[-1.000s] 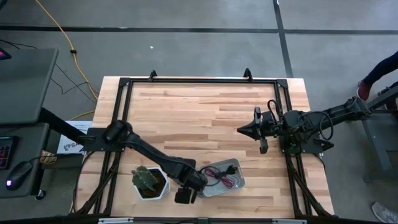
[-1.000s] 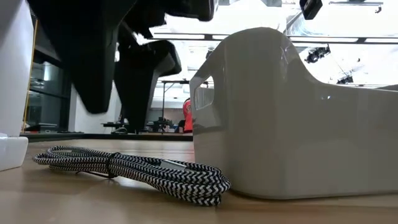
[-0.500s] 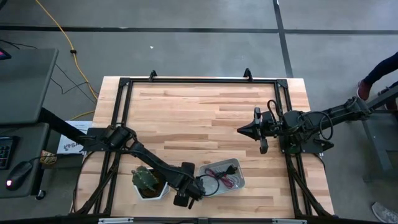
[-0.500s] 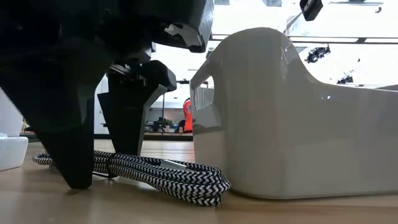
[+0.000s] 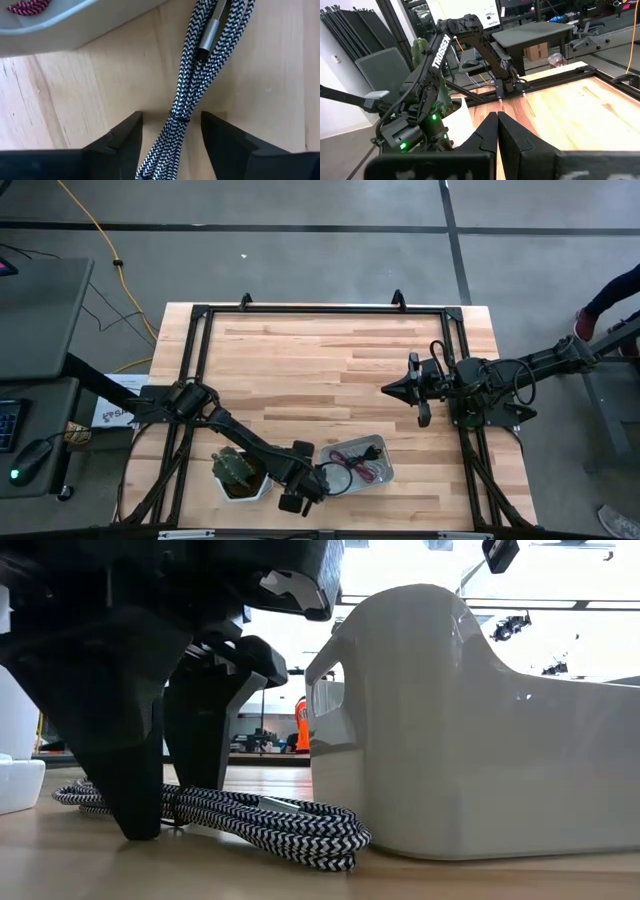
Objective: Pick and place USB-C Cables
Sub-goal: Put the black and white charger cable into the gray bin
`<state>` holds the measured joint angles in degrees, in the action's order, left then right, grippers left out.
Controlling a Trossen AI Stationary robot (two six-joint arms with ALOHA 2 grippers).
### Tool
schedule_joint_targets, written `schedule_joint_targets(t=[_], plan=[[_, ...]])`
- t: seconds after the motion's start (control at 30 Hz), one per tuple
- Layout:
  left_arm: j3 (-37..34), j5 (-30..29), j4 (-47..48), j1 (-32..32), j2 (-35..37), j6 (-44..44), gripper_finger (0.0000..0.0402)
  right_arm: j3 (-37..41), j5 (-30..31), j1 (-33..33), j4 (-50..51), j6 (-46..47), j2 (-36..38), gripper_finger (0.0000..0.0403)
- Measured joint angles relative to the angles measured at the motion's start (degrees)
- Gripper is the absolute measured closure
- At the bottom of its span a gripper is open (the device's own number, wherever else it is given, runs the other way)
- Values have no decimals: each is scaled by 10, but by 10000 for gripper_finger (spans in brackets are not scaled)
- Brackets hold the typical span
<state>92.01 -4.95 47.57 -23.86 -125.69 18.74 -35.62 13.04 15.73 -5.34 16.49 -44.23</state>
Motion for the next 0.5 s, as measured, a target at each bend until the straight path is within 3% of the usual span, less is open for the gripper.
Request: schedule_joint_targets(t=[0.5], plan=[[0, 2, -4, 1, -1, -38, 370, 0, 0, 0, 0, 0, 0, 403]])
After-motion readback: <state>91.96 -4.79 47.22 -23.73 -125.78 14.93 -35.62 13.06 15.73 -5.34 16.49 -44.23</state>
